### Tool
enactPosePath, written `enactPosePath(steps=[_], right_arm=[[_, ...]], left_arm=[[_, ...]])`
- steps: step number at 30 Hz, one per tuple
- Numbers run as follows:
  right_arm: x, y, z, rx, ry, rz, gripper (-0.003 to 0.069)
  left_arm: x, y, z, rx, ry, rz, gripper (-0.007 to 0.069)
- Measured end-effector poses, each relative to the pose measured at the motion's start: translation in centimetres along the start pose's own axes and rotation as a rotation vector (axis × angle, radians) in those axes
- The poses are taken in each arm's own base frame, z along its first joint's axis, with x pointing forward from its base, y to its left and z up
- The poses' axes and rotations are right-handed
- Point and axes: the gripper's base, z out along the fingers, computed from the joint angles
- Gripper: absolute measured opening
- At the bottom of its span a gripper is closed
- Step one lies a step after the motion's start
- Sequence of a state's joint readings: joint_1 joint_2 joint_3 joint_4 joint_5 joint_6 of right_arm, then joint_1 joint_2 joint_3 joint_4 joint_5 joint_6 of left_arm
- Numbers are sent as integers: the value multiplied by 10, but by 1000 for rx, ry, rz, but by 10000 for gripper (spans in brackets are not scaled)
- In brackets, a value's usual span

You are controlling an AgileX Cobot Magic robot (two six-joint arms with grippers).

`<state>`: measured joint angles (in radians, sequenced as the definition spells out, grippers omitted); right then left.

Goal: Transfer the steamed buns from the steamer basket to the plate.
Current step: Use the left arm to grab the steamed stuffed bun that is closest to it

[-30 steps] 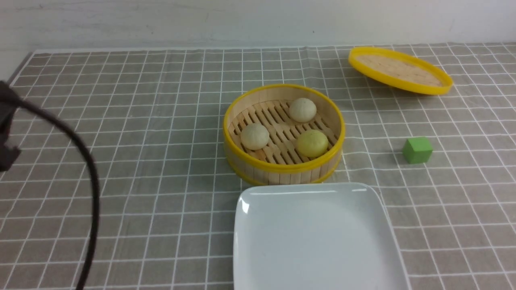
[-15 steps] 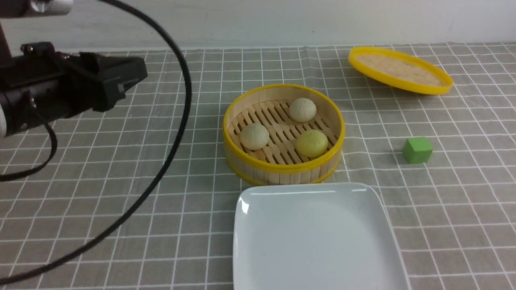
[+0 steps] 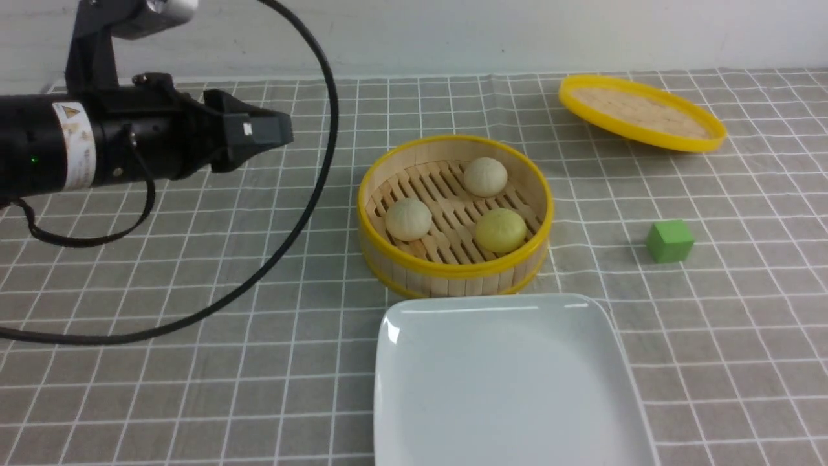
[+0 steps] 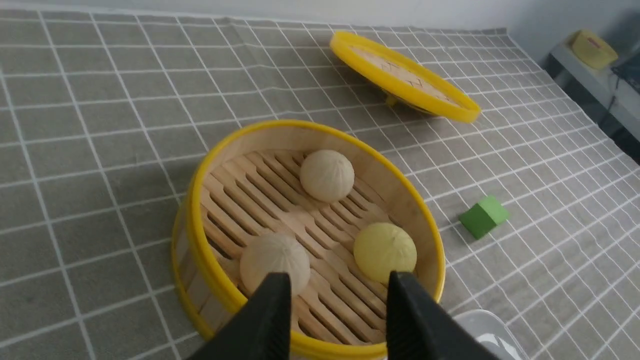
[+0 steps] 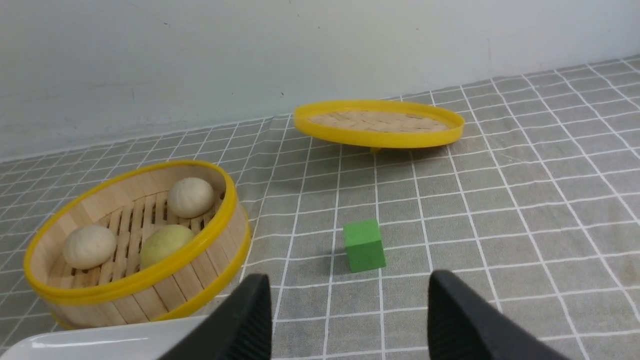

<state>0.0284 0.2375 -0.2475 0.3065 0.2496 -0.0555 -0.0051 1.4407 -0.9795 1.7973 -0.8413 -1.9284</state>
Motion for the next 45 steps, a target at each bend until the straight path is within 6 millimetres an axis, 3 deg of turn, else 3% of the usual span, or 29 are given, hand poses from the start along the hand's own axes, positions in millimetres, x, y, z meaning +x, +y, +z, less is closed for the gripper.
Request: enactPosePath(steps=[7, 15, 18, 21, 27, 36, 45], right_arm=[[1, 0, 3, 4, 19, -2, 421], [1, 0, 3, 4, 19, -18, 421], [1, 0, 3, 3, 19, -24, 421], [1, 0, 3, 2, 19, -26, 421], [1, 0, 3, 2, 20, -26, 421], [1, 0, 3, 2, 24, -57, 421], [1, 0, 3, 1, 26, -66, 421]], left_arm=[[6, 7, 9, 29, 40, 32, 299], [10, 9, 16, 92, 74, 84, 416], [7, 2, 19, 121, 75, 118, 433], [2, -21, 33, 170, 84, 186, 437], [-2, -41, 54, 93, 54, 255, 440], [12, -11, 86, -45, 96, 198, 440], [26, 12, 116, -51, 163, 156, 440]])
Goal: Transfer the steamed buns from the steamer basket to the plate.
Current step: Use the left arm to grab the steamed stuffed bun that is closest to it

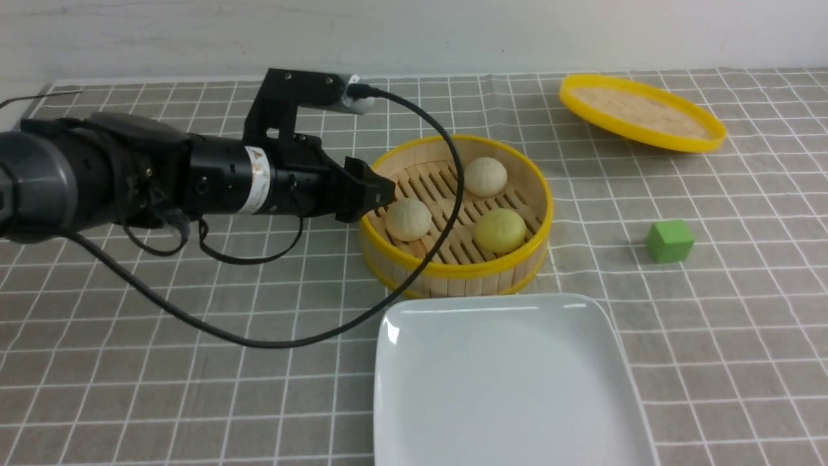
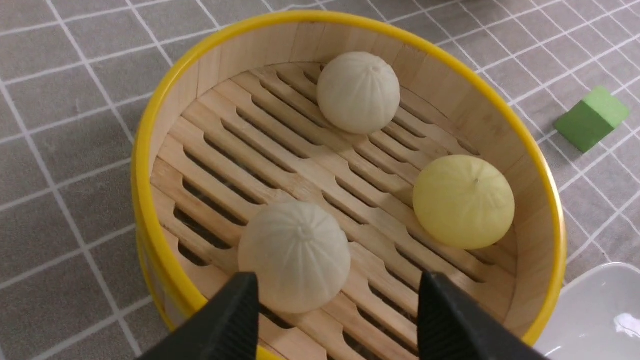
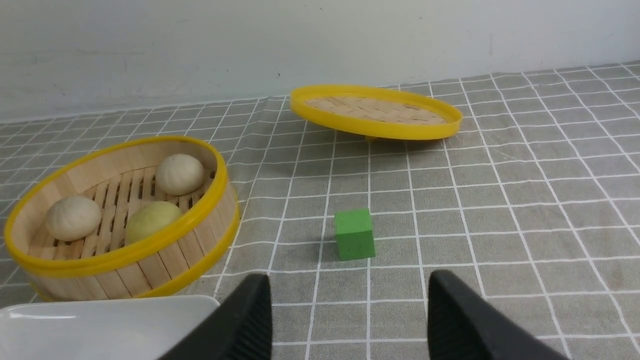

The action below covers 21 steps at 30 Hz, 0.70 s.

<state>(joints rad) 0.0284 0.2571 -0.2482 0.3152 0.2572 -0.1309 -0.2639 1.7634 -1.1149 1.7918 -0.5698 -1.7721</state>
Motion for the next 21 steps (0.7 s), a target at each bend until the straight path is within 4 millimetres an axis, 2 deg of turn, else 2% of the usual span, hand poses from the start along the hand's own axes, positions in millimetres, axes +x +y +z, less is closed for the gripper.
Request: enactPosePath(steps=[13, 21], right_arm=[[0, 0, 0, -1, 2, 0, 421], [0, 0, 0, -1, 2, 0, 421]], left_arm=[[-8, -2, 33, 16, 9, 69, 440], [-3, 10, 46, -35, 23, 72, 440]])
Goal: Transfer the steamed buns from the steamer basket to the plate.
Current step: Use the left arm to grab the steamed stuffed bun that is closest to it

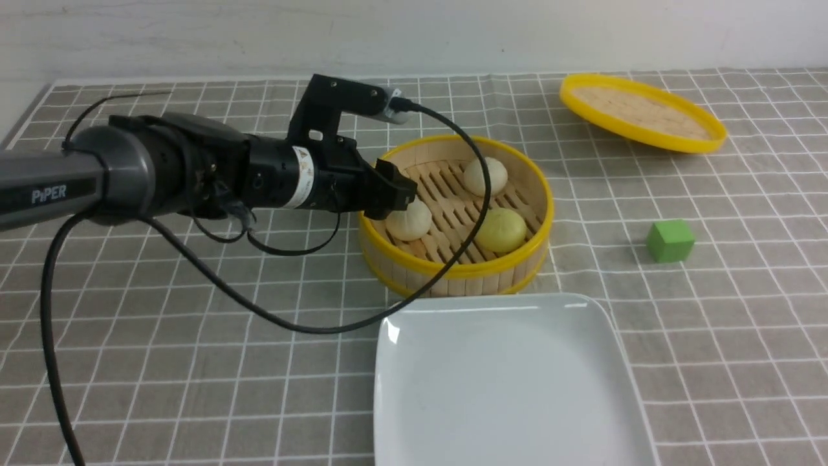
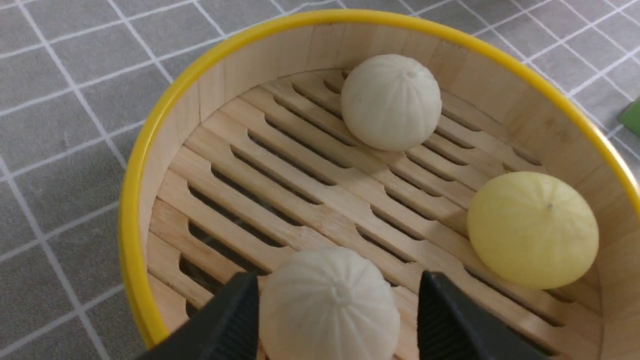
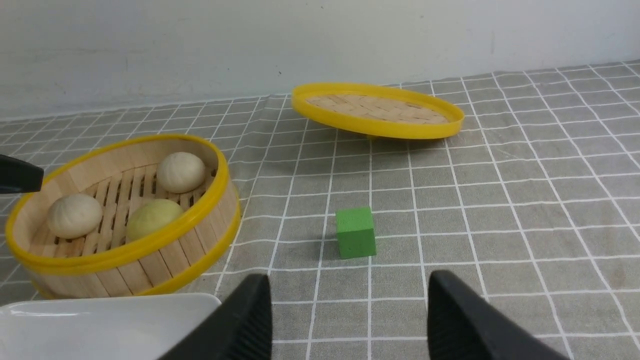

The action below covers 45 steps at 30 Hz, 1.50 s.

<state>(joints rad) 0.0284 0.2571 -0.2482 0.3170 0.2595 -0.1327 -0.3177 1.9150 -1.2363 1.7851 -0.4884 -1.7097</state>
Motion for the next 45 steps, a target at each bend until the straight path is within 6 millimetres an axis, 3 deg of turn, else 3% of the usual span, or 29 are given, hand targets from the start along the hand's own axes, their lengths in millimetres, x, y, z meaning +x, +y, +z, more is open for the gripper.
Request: enactPosePath(steps=[5, 14, 24, 31, 35, 39, 42, 45], right_arm=[[0, 0, 0, 0, 0, 0, 421], [0, 0, 0, -1, 0, 3, 421], [0, 0, 0, -1, 0, 2, 421], [0, 0, 0, -1, 0, 2, 421], [0, 0, 0, -1, 0, 2, 421], [0, 0, 0, -1, 0, 2, 421], [0, 0, 0, -1, 0, 2, 421], [0, 0, 0, -1, 0, 2, 421]], left_arm=[[9, 2, 10, 7, 29, -8, 440], [9, -10, 16, 22, 36, 20, 440], [8, -6, 16, -32, 28, 20, 442], [17, -4, 27, -13, 52, -2, 428], [17, -4, 29, -15, 53, -5, 325], [19, -2, 31, -21, 59, -8, 78], [20, -2, 31, -24, 60, -9, 27], [20, -2, 31, -21, 61, -10, 26]])
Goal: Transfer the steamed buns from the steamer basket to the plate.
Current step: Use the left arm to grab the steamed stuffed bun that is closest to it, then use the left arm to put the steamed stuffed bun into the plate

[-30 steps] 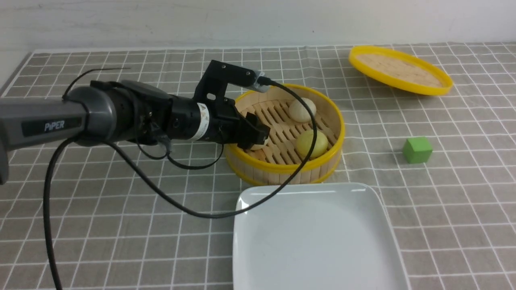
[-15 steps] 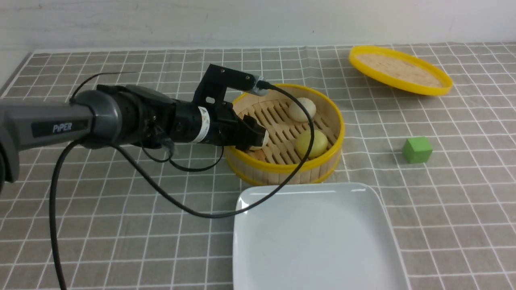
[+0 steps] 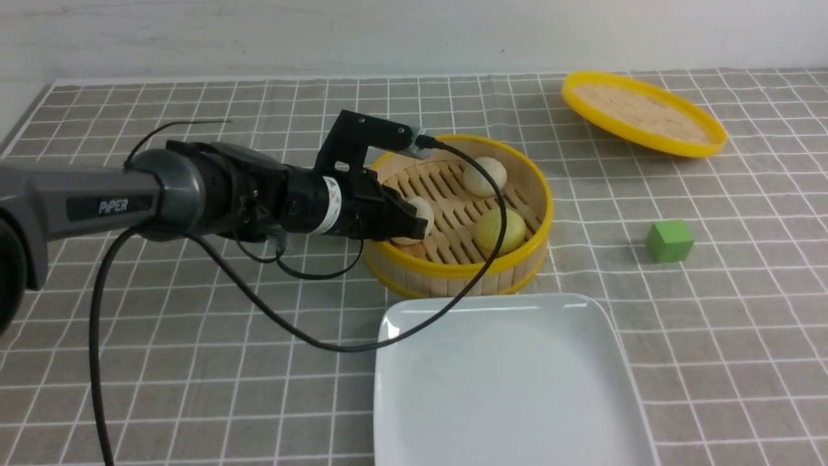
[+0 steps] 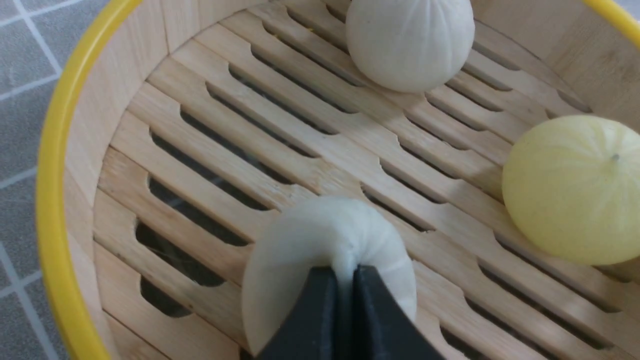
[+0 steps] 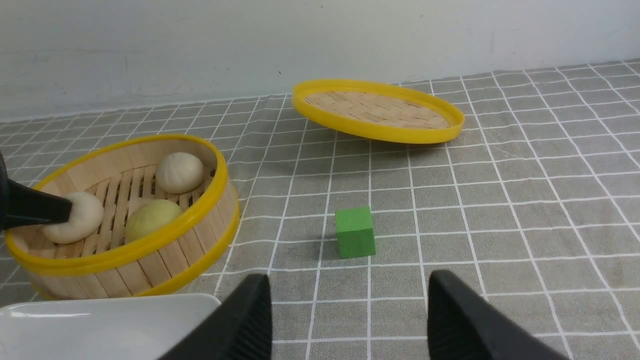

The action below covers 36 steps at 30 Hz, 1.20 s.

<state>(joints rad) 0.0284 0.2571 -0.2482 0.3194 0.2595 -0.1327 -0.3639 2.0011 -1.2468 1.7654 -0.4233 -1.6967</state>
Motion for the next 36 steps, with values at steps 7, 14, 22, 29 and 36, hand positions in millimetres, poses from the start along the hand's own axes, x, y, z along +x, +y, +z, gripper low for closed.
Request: enactPosePath(steps=[7, 14, 22, 29, 36], right_arm=[[0, 0, 0, 0, 0, 0, 421], [0, 0, 0, 0, 0, 0, 421], [0, 0, 0, 0, 0, 1, 421], [0, 0, 0, 0, 0, 1, 421], [0, 0, 0, 0, 0, 1, 421]], left_arm=[[-13, -12, -17, 63, -35, 14, 26], [-53, -46, -79, 172, -163, 24, 26], [-38, -85, -118, 459, -61, -134, 26], [8, -102, -133, 567, 73, -208, 23], [48, -106, -139, 523, 122, -221, 23]])
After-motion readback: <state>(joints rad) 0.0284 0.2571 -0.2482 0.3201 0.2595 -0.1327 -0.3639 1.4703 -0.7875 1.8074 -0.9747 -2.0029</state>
